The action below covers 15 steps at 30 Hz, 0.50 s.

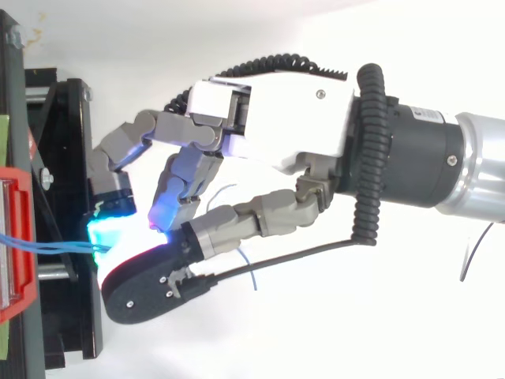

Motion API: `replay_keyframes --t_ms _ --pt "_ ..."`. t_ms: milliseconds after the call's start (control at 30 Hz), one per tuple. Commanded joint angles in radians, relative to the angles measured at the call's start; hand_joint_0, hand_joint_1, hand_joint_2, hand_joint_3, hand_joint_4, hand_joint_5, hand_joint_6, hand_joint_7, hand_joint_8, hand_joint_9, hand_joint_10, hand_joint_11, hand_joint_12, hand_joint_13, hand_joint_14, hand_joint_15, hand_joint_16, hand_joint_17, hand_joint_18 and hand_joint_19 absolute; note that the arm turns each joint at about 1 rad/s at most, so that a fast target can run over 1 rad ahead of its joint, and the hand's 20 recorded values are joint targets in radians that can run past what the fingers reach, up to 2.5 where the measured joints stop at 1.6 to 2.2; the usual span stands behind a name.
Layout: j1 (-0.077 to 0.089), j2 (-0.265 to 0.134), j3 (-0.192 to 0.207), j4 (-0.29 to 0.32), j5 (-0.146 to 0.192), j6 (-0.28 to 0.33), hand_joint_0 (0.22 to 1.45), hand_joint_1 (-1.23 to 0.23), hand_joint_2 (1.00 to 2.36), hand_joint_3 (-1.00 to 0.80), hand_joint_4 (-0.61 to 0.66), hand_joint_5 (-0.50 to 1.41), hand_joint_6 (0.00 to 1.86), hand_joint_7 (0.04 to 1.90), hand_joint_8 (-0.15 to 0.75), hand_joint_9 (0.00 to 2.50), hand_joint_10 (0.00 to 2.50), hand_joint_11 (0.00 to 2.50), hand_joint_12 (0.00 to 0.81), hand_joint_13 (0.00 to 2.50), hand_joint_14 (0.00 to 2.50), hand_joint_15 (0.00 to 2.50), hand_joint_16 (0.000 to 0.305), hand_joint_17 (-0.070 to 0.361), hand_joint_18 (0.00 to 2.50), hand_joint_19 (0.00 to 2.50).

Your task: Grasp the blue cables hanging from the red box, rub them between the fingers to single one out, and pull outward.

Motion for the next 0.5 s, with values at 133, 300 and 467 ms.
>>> replay_keyframes --t_ms 133,300,467 --pt "0.007 0.0 -0.002 -0.02 0.018 0.003 0.75 -0.87 1.02 -0.18 -0.1 -0.19 0.95 1.29 0.265 1.15 0.02 1.23 0.367 1.14 0.03 1.08 0.047 0.105 0.74 0.72" --pt "0.01 0.0 -0.002 -0.031 0.018 0.006 0.84 -0.89 1.01 -0.37 -0.19 -0.19 0.96 1.25 0.236 1.14 0.02 1.2 0.354 1.11 0.03 1.08 0.045 0.1 0.68 0.74" --pt "0.008 0.0 -0.002 -0.035 0.018 0.014 0.86 -0.9 1.0 -0.5 -0.34 -0.18 0.95 1.29 0.194 1.15 0.02 1.17 0.333 1.1 0.03 1.07 0.042 0.094 0.69 0.71"
